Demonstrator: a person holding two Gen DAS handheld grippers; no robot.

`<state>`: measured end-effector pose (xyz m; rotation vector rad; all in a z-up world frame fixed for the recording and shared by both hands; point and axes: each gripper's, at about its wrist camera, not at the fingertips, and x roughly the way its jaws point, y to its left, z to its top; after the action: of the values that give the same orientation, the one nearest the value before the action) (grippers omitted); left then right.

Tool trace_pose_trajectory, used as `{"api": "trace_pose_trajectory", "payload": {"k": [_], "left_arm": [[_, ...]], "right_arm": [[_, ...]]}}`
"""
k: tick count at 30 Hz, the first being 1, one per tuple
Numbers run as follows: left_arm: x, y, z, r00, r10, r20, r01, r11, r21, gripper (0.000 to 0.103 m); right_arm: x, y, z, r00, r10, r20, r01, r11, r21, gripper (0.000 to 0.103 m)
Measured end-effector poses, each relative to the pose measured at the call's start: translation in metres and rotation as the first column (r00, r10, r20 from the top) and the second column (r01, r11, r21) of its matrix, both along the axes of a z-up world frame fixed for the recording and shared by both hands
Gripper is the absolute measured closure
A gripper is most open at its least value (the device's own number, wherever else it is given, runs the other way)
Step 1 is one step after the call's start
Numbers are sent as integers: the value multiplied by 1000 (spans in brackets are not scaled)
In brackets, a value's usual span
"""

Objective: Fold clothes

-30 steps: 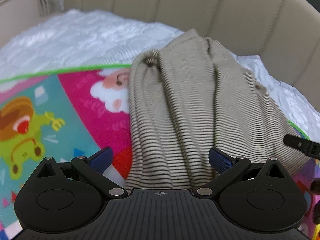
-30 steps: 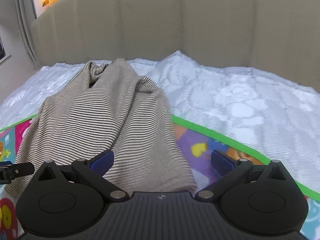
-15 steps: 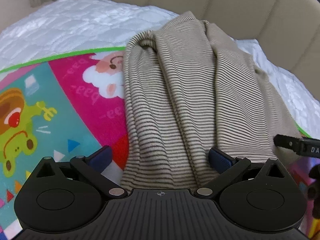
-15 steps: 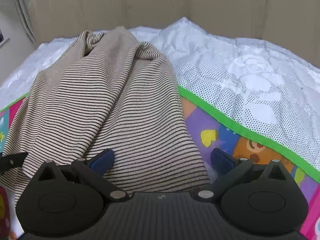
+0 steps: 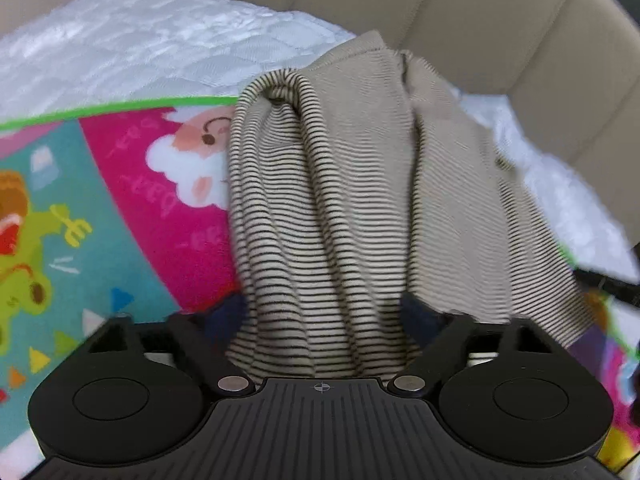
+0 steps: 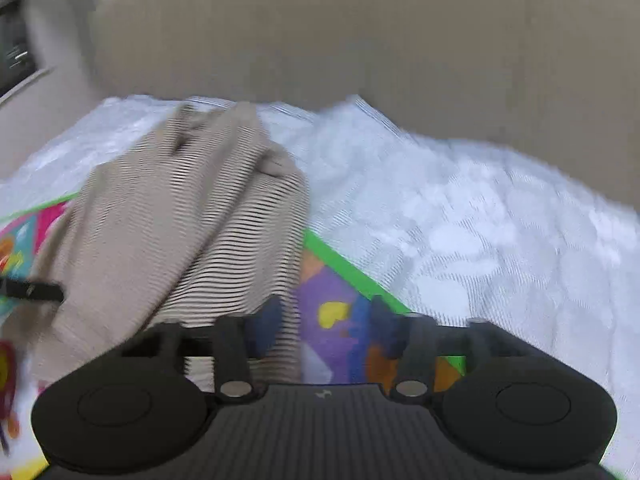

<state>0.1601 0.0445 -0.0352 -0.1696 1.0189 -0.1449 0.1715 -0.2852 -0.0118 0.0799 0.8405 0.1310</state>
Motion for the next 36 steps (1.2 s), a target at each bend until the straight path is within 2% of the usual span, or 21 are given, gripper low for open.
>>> {"api": "trace_pose_trajectory", "payload": {"k": [1, 3, 8, 10, 12, 15, 17, 21, 23, 25, 28, 29, 30, 32, 33, 36], "left_arm": [[0, -2, 2, 1000, -13, -2, 13, 999, 32, 32], [1, 0, 5, 999, -33, -3, 33, 999, 43, 50], [8, 17, 8, 998, -31, -50, 31, 999, -15, 72], [6, 21, 9, 997, -29, -76, 30, 1000, 7, 91], [-1, 29, 8, 993, -21, -114, 24, 999, 31, 91], [-18, 42, 9, 991, -32, -131, 39, 998, 48, 91], [-29, 50, 10, 986, -35, -163, 40, 999, 27, 91], [-53, 52, 18, 972, -111, -207, 115, 993, 10, 88], [-61, 55, 26, 973, -128, -192, 132, 991, 7, 87], [-66, 62, 41, 984, -123, -131, 117, 992, -49, 85], [-65, 68, 63, 993, -113, -24, 108, 980, -170, 68], [-61, 68, 67, 994, -106, 6, 105, 976, -192, 54], [-53, 64, 68, 995, -92, 28, 95, 978, -185, 46], [-37, 57, 68, 996, -64, 67, 74, 983, -170, 42], [-25, 56, 65, 996, -48, 71, 59, 985, -161, 34], [6, 56, 50, 999, 5, 54, 4, 986, -165, 30]], "right_arm": [[6, 0, -3, 1000, -19, -11, 19, 1000, 24, 61], [16, 7, -9, 1000, -14, -5, 14, 998, 56, 61], [37, 43, -29, 999, 18, -34, -16, 999, 48, 60], [37, 60, -29, 998, 59, -30, -57, 996, 65, 74], [31, 78, -27, 993, 114, -29, -111, 991, 70, 84], [16, 101, -25, 980, 198, -29, -196, 979, 61, 84], [1, 107, -23, 968, 246, -45, -243, 968, 61, 84], [-34, 101, -19, 942, 327, -79, -330, 943, -40, 87], [-44, 84, -18, 940, 321, -112, -331, 940, -78, 88], [-53, 64, -13, 943, 302, -139, -315, 946, -78, 88], [-63, 51, -5, 940, 296, -168, -314, 945, -92, 89], [-66, 52, -4, 936, 304, -177, -325, 940, -106, 90], [-68, 54, -3, 932, 313, -185, -338, 933, -123, 90], [-74, 52, 5, 927, 330, -178, -356, 923, -146, 90], [-75, 48, 12, 931, 330, -156, -351, 926, -139, 89], [-61, 41, 36, 965, 260, -44, -263, 959, -104, 89]]}}
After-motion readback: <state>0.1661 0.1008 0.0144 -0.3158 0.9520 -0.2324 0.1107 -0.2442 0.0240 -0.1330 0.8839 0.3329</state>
